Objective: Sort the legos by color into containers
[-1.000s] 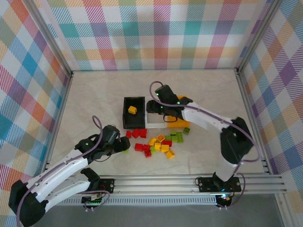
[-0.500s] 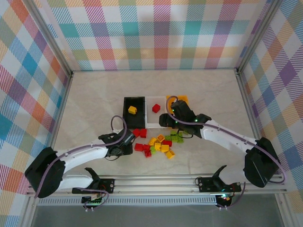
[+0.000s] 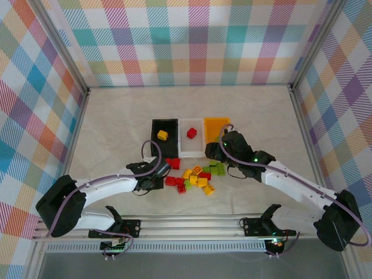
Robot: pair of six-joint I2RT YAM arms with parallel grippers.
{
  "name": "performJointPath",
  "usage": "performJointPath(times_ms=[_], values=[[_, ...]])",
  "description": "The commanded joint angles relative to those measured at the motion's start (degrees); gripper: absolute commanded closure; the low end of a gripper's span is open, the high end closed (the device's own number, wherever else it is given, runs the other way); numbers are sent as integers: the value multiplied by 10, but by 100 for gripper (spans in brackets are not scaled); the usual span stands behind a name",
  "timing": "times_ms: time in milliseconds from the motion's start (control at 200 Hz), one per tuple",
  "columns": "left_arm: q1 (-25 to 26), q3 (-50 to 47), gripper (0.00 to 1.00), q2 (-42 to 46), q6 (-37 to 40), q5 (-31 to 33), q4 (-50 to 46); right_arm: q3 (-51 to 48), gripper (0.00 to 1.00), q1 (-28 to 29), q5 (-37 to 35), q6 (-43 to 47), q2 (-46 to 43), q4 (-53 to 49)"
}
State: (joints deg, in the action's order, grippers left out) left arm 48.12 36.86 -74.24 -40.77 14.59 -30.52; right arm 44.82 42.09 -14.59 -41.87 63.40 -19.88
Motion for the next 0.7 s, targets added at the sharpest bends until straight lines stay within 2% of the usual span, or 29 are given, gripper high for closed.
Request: performJointPath(times_ms=[0, 265, 435, 640, 695], values=[[40, 118, 72, -7, 24, 0, -15, -41, 24, 4, -51, -43, -37, -41], [42, 455, 72, -248, 115, -20, -26, -106, 24, 4, -55, -79, -86, -74], [35, 667, 73, -408, 146, -39, -84, -116, 24, 4, -45, -84, -95, -86], [30, 814, 67, -521, 144, -48, -129, -117, 24, 4, -42, -92, -101, -99], [27, 837, 61, -539, 141, -53, -133, -117, 24, 3, -42, -94, -103, -101]])
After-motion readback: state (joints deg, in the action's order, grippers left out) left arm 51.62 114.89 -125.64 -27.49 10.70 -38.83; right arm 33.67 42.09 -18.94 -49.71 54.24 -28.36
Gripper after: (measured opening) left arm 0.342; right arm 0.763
